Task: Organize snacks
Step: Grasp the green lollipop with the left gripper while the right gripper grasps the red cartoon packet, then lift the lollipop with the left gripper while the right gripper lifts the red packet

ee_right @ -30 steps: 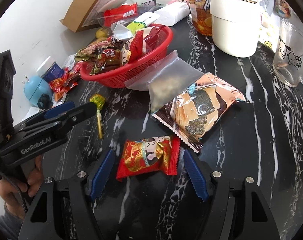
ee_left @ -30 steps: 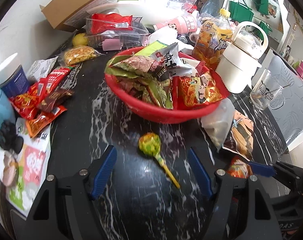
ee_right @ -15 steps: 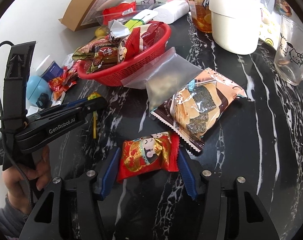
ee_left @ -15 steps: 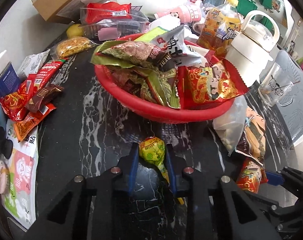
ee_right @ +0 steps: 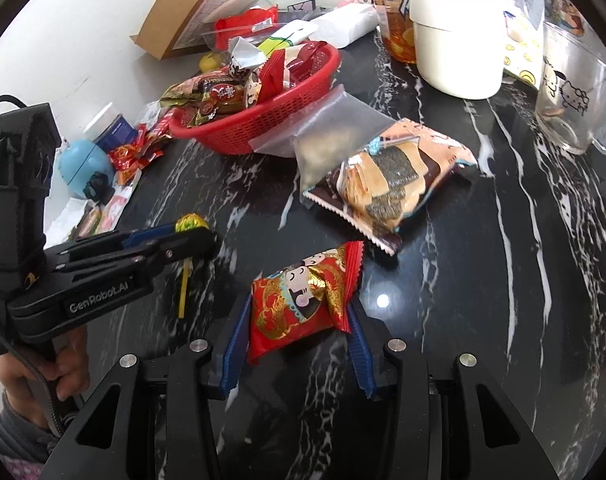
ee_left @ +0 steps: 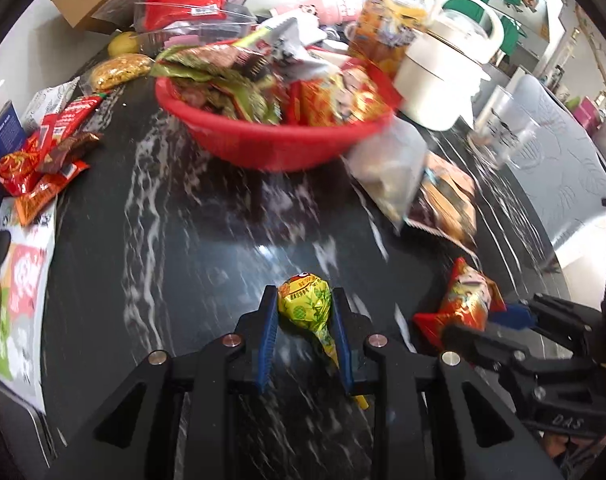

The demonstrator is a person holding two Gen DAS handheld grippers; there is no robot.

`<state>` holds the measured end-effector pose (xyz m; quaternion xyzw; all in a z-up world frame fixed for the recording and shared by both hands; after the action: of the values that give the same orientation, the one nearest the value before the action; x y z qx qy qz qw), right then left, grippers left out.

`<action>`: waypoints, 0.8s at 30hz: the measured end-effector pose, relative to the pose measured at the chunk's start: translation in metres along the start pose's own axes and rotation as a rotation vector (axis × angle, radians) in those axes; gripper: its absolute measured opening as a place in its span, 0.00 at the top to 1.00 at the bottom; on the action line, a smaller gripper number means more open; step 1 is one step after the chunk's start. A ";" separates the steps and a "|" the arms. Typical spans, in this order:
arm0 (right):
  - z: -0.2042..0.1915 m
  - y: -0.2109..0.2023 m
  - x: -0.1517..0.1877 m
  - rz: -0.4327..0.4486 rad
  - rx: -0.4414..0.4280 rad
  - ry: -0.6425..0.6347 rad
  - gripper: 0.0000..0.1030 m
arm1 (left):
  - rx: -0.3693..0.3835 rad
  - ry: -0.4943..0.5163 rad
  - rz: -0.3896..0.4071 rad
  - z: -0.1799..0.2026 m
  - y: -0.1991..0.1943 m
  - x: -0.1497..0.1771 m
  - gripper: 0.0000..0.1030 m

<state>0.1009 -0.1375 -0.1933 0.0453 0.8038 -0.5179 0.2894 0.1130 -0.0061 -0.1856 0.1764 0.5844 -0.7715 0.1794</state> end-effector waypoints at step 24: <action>0.005 -0.027 0.038 -0.001 0.083 -0.074 0.26 | 0.032 0.118 -0.066 0.041 -0.015 0.044 0.75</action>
<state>0.0611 -0.1627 -0.1927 0.0379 0.7703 -0.5524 0.3164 0.0652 -0.0453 -0.1839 0.2049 0.5871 -0.7745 0.1163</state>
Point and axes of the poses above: each gripper's, at about its wrist camera, not at the fingertips, and y roughly the way its jaws point, z to its right, x to its underside, the point moved 8 cm from there along y, roughly the way its jaws point, and after that the axes turned 4 degrees about -y, right-handed, at the moved point
